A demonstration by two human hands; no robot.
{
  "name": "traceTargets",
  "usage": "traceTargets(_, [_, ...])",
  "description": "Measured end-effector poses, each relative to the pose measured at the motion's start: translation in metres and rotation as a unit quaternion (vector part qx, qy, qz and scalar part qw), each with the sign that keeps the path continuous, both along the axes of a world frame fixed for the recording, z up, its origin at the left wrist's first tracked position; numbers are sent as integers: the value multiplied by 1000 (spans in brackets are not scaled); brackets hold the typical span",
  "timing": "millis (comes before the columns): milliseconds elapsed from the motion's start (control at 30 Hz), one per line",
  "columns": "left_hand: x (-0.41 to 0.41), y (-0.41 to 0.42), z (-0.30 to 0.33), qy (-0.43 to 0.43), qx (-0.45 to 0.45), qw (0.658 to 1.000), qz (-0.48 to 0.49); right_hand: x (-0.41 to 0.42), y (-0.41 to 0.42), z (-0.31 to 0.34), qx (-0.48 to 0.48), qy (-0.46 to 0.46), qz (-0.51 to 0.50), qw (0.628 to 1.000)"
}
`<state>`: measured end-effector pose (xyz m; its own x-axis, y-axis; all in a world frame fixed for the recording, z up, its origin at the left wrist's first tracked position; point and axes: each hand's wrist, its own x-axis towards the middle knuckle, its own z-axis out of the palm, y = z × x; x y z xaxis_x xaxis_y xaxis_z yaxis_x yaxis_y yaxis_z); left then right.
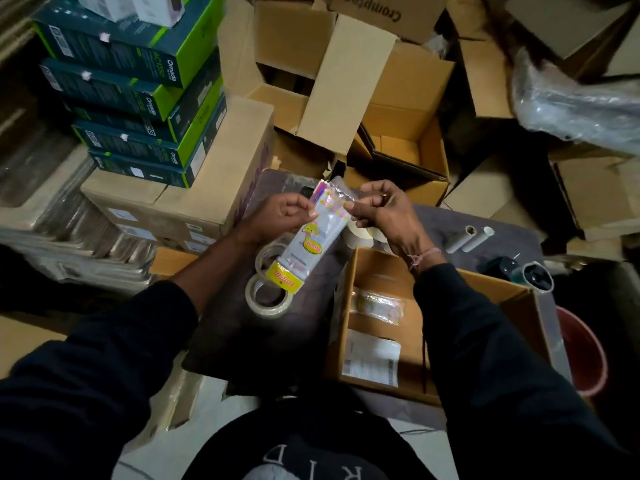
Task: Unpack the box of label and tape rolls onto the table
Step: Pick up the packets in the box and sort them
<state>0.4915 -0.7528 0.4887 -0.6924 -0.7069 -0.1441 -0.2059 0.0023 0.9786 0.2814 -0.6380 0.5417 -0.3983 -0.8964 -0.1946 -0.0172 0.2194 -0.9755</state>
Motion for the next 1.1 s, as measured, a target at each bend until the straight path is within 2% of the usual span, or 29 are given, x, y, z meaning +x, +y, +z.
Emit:
traceTargets(133, [-15,12,10,18,-9,1000,-7,-9,23,-2,-30,35,-42,998])
traceTargets(300, [-39,31,26,25,-32,999,-15,-23,55,9,-43,187,-15,981])
traceTargets(433, [-62,50,45,50,-62,996,-40,-44,80,14,-31,265,6,964])
traceTargets(600, [-95,75,50,37,-66,995,-67,-73,118,18,27,152,53,987])
traceTargets(733, [-117,93,39,-6,-94,990,-109,-94,152,-5,141,68,73,985])
traceTargets(933, [-126,108,16,-69,-117,982,-128,-105,197,-65,320,-11,20,947])
traceTargets(1033, [-123,108,1,-99,-157,975,-123,-105,204,-90,393,-19,50,918])
traceTargets(1100, [-120,108,-5,-103,-170,973,-119,-127,216,-152,370,-75,33,925])
